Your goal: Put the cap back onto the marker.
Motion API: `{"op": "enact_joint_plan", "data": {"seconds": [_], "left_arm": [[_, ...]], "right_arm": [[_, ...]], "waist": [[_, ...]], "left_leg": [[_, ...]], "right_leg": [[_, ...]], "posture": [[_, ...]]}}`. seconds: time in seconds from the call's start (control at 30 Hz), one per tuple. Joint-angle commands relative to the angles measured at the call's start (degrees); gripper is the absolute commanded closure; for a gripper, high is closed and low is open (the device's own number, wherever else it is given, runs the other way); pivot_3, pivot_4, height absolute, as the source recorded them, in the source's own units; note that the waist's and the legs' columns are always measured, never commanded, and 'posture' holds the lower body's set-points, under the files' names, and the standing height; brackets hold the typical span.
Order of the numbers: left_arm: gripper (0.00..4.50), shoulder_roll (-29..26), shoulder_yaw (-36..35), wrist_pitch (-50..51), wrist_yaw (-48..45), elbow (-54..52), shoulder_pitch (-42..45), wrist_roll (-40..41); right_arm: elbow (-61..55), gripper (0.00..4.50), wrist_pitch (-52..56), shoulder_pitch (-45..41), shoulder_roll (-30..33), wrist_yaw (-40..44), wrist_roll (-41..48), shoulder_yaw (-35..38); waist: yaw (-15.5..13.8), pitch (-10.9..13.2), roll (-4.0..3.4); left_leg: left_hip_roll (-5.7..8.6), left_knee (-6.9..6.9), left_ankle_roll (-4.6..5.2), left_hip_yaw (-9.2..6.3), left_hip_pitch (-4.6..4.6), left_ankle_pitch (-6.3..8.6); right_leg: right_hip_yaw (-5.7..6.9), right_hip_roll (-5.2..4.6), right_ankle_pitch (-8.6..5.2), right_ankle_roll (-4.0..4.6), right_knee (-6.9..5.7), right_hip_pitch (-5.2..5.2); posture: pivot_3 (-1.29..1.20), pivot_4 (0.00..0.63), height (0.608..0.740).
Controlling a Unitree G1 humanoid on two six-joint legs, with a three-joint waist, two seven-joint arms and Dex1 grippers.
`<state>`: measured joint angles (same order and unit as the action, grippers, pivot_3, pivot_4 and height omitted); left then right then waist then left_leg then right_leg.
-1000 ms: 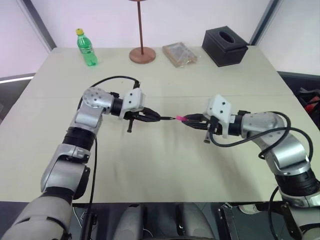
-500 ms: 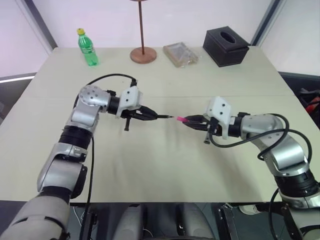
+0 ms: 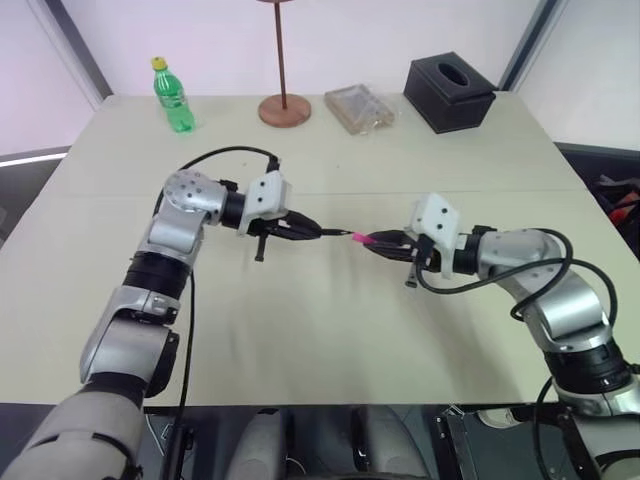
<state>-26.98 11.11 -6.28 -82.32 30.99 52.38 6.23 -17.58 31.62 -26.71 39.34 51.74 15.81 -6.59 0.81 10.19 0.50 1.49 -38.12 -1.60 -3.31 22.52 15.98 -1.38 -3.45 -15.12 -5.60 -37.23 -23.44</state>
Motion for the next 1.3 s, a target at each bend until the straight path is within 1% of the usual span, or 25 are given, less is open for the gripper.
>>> {"op": "enact_joint_plan", "data": {"seconds": [0.03,0.33,0.53,0.73,1.0,1.13,1.3], "left_arm": [[4.5,-0.03,0.0,0.38,-0.29,-3.0,0.17,1.07],[4.5,-0.82,-0.08,0.56,-0.43,-3.23,-0.07,0.9],[4.5,0.12,0.63,0.25,-0.34,-3.35,0.03,0.69],[4.5,2.07,3.24,-9.11,0.2,1.88,3.23,-3.18],[4.5,2.38,4.3,-19.97,3.94,6.5,5.12,-7.38],[4.5,2.5,4.73,-21.87,4.4,6.72,4.87,-8.16],[4.5,3.28,5.0,-21.46,4.18,6.09,4.47,-7.74]], "right_arm": [[-0.67,4.42,-1.46,-1.32,-0.6,-0.16,-0.17,-0.29],[-0.1,4.42,-2.03,-1.36,-0.54,-0.02,-0.7,-0.07],[0.08,4.42,-2.21,-1.92,-0.85,0.51,-0.67,-0.49],[1.52,4.42,-3.39,-3.03,-0.2,4.35,-0.89,-2.76],[4.09,4.42,-4.06,-3.18,-0.44,5.49,-1.69,-2.83],[4.63,4.42,-4.31,-3.92,-0.83,5.68,-2.14,-3.31],[4.91,4.42,-4.88,-5.42,-1.81,5.52,-3.01,-4.12]], "waist": [[0.0,0.0,0.0],[0.0,0.0,0.0],[0.0,0.0,0.0],[-0.03,0.0,0.0],[0.02,0.0,0.0],[-0.01,0.0,0.0],[-0.01,0.0,0.0]], "left_leg": [[0.0,0.0,0.0,0.0,0.0,0.0],[0.0,0.0,0.0,0.0,0.0,0.0],[0.0,0.0,0.0,0.0,0.0,0.0],[0.01,0.0,0.0,0.01,0.0,0.0],[0.01,0.0,0.0,0.01,0.0,0.0],[0.01,0.0,0.0,0.01,0.0,0.0],[0.01,0.0,0.0,0.0,0.0,0.0]], "right_leg": [[0.0,0.0,0.0,0.0,0.0,0.0],[0.0,0.0,0.0,0.0,0.0,0.0],[0.0,0.0,0.0,0.0,0.0,0.0],[0.0,0.0,0.0,0.0,0.0,0.0],[0.0,0.0,0.0,0.0,0.01,0.0],[0.0,0.0,0.0,0.0,0.0,0.0],[0.01,0.0,0.0,0.0,0.0,0.0]], "posture": [[0.0,0.15,0.74],[0.0,0.15,0.74],[0.0,0.15,0.74],[0.0,0.15,0.74],[0.0,0.15,0.74],[0.0,0.15,0.74],[0.0,0.15,0.74]]}}
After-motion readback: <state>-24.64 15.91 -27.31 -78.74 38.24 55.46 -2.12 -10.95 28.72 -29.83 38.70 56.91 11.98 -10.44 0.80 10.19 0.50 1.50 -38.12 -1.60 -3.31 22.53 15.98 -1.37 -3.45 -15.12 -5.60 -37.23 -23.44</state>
